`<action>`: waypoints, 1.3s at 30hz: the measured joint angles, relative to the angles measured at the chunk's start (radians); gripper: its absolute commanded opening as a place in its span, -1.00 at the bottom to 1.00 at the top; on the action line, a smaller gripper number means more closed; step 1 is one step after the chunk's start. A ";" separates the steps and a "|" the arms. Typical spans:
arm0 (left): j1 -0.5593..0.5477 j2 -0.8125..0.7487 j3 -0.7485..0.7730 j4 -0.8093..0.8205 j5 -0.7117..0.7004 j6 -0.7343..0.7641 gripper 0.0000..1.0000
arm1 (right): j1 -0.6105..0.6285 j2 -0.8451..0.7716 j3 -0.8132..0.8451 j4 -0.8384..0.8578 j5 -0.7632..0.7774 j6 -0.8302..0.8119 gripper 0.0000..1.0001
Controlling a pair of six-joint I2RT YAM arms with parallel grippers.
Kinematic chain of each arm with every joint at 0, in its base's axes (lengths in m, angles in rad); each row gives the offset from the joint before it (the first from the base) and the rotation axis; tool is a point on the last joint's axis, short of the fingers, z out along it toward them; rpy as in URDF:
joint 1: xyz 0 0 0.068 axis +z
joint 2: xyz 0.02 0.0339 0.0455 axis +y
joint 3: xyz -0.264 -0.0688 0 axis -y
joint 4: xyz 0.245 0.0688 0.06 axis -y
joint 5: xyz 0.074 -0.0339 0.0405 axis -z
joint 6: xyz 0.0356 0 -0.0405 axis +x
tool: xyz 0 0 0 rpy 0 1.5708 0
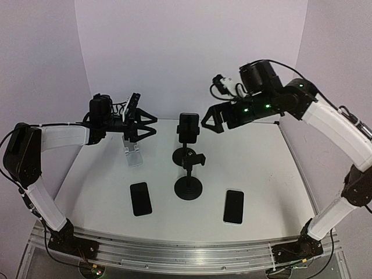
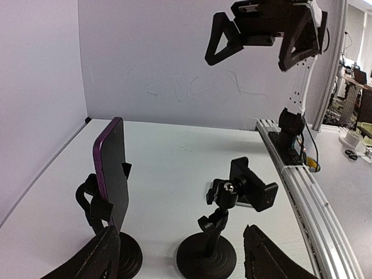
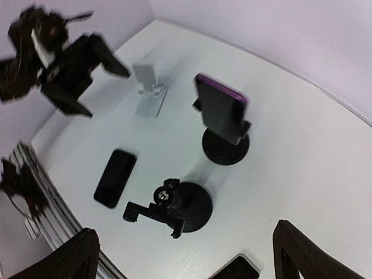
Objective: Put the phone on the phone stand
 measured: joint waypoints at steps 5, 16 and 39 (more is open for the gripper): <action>0.000 -0.052 -0.044 0.142 -0.113 -0.229 0.42 | -0.055 -0.225 -0.153 0.035 0.206 0.363 0.97; -0.001 -0.233 -0.167 0.231 -0.355 -0.491 0.45 | -0.089 -0.162 -0.665 -0.091 0.254 0.881 0.97; -0.003 -0.274 -0.243 0.275 -0.391 -0.545 0.44 | 0.019 0.191 -0.758 0.143 0.042 0.900 0.91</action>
